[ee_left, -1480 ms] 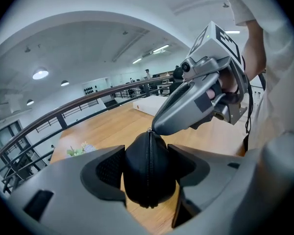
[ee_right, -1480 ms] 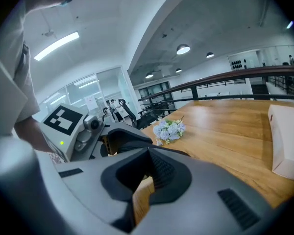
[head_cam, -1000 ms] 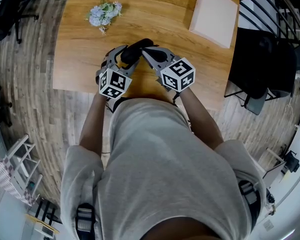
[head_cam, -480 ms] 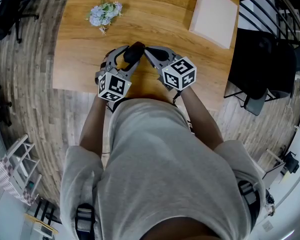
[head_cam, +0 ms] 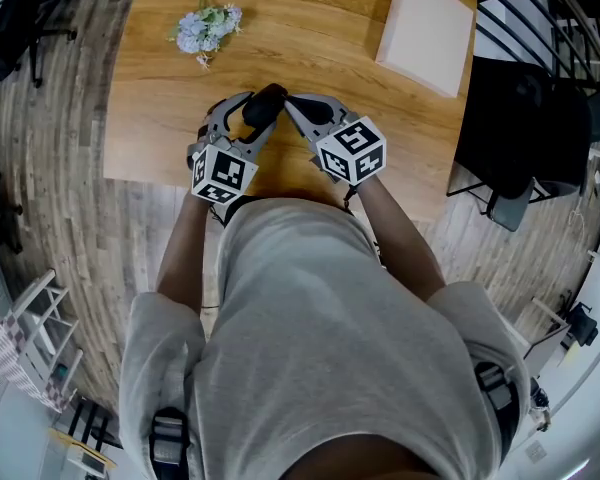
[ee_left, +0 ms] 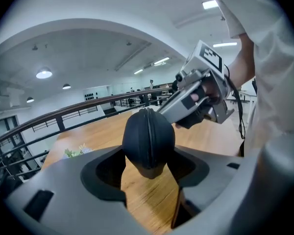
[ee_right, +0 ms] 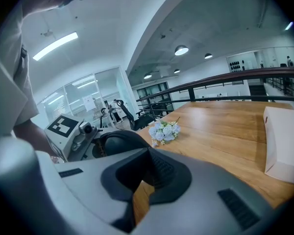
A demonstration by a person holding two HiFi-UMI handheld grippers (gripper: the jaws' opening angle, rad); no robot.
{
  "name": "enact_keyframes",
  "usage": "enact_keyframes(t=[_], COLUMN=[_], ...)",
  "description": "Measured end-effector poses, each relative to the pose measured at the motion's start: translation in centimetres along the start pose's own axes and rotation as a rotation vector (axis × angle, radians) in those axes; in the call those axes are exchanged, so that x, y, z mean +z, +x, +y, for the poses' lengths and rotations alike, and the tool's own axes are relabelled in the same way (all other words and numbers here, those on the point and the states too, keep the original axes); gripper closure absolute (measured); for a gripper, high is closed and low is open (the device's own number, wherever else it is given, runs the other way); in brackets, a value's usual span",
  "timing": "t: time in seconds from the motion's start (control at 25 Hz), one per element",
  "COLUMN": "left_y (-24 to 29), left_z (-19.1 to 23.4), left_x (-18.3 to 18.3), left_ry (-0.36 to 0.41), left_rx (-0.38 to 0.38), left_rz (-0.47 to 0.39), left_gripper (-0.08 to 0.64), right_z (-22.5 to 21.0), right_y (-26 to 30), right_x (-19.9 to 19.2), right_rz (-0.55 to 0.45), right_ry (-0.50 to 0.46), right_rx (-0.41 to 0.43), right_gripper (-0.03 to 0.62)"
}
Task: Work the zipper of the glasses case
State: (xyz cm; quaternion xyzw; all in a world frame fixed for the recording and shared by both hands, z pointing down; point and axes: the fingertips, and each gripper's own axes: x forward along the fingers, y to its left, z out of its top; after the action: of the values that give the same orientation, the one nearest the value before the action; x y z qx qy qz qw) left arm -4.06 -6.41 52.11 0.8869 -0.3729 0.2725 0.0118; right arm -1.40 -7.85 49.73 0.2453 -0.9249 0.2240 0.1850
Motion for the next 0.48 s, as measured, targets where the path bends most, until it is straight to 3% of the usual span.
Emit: enact_keyframes(t=[0.28, 0.48], left_y=[-0.5, -0.4], left_z=[0.3, 0.0], left_x=[1.9, 1.4], left_ry=[-0.124, -0.091], left_rx=[0.032, 0.027], left_rz=[-0.101, -0.083], left_gripper=[0.295, 0.295], right_z=[0.1, 0.0], right_y=[-0.3, -0.2], right_x=[0.4, 0.0], right_rz=[-0.048, -0.025], right_ry=[0.079, 0.066], right_rx=[0.025, 0.033], right_gripper=[0.566, 0.566])
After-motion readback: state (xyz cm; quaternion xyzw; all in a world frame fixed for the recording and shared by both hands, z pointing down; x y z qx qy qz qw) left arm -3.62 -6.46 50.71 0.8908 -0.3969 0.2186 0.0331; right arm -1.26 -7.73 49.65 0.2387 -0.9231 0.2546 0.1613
